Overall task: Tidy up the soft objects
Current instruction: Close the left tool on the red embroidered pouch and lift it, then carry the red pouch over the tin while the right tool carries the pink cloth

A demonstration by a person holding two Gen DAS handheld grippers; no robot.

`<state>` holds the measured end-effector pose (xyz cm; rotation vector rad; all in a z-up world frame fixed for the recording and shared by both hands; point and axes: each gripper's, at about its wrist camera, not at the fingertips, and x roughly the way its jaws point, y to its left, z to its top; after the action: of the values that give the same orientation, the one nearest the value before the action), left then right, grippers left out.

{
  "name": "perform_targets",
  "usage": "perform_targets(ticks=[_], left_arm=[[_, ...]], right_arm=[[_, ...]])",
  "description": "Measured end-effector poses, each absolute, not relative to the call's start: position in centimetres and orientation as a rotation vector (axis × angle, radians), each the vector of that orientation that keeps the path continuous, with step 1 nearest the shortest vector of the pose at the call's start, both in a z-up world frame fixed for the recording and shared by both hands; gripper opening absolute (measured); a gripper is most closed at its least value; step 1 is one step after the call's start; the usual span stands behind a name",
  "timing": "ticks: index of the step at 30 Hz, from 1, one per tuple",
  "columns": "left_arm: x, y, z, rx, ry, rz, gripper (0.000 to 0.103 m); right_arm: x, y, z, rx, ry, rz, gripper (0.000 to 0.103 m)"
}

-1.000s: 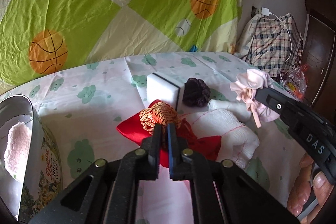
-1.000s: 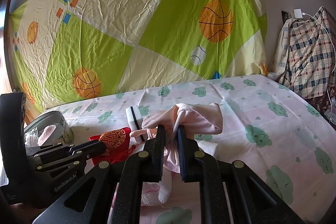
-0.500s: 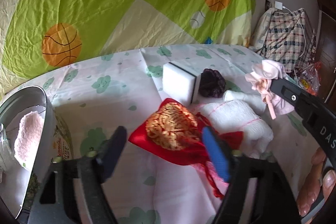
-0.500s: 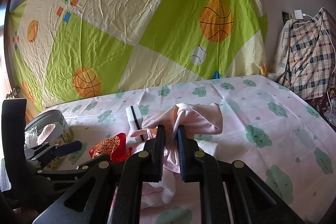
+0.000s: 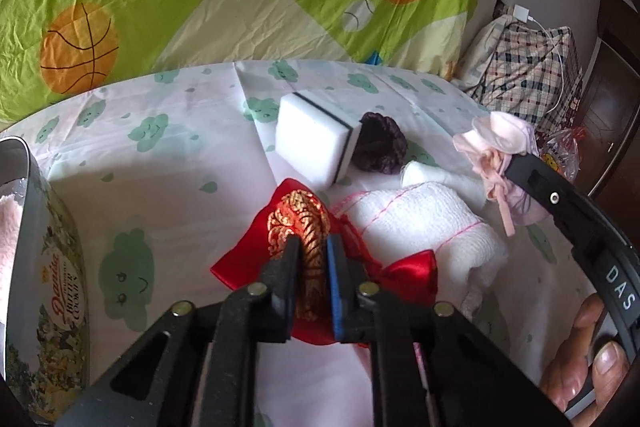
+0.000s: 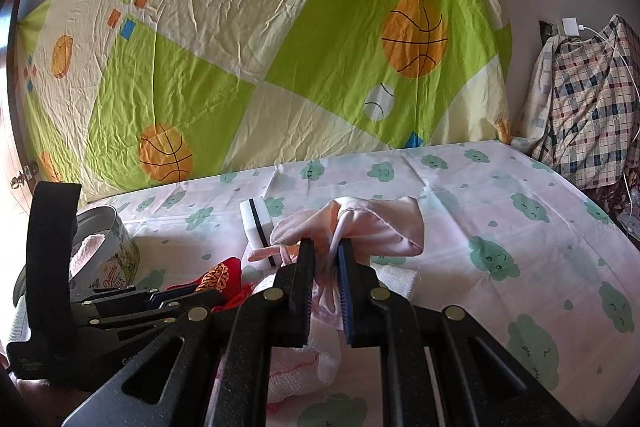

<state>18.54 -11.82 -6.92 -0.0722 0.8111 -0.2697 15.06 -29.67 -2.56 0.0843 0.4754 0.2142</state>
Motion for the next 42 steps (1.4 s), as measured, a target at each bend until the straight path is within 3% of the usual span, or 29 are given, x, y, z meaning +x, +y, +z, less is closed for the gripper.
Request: perform_targets(ticks=[23, 42], left_arm=[[12.3, -9.8, -3.4, -0.011, 0.471, -0.108, 0.007], [9.8, -8.0, -2.9, -0.033, 0.393, -0.043, 0.007]], right_arm=[[12.6, -28.8, -1.5, 0.022, 0.337, 0.209, 0.013], [11.0, -25.7, -1.3, 0.010, 0.286, 0.298, 0.013]])
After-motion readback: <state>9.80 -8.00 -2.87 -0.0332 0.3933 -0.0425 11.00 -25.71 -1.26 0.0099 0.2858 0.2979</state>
